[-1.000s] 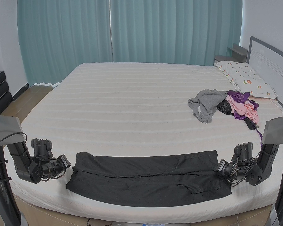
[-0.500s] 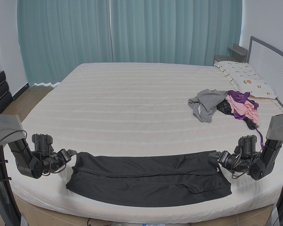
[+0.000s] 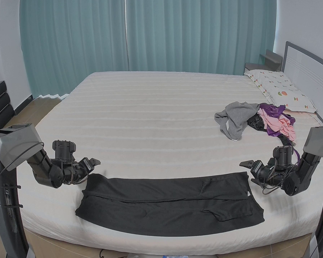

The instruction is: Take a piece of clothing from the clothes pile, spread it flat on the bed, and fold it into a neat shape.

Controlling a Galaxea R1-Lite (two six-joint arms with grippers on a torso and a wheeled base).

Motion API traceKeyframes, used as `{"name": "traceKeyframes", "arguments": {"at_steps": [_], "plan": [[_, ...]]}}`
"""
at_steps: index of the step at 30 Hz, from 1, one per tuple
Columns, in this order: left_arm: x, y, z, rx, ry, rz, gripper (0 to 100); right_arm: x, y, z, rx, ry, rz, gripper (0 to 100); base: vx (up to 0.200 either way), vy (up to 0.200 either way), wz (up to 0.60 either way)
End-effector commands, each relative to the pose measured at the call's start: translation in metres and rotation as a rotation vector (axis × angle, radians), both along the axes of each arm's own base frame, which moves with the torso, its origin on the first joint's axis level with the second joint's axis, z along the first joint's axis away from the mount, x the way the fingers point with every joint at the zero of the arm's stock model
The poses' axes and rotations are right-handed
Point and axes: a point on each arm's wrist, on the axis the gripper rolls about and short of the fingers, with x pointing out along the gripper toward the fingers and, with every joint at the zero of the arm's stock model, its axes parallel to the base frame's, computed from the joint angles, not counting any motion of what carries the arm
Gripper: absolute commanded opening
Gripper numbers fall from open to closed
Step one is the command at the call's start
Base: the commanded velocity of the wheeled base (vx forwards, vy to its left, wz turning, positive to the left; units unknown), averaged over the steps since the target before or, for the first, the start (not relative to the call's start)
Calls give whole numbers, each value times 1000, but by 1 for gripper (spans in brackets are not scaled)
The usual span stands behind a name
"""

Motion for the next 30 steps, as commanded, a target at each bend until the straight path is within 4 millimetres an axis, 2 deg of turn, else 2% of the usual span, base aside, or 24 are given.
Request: {"name": "traceKeyframes", "arguments": {"at_steps": [1,6,7,17,30], "plan": [[6,-7,-18,11,31,-22,100,4,-8,-10,5,19,-21,100,0,0,0],[3,-7,-20,26,41,-31,100,6,-8,-9,13,13,-17,100,0,0,0],[5,-7,-19,28,35,-29,0,7,-8,-11,12,16,-16,100,0,0,0],[9,7,-15,63,12,60,0,16,-7,-19,11,14,-16,100,0,0,0],[6,9,-15,64,21,84,0,20,-4,-24,2,10,-9,100,0,0,0]]}}
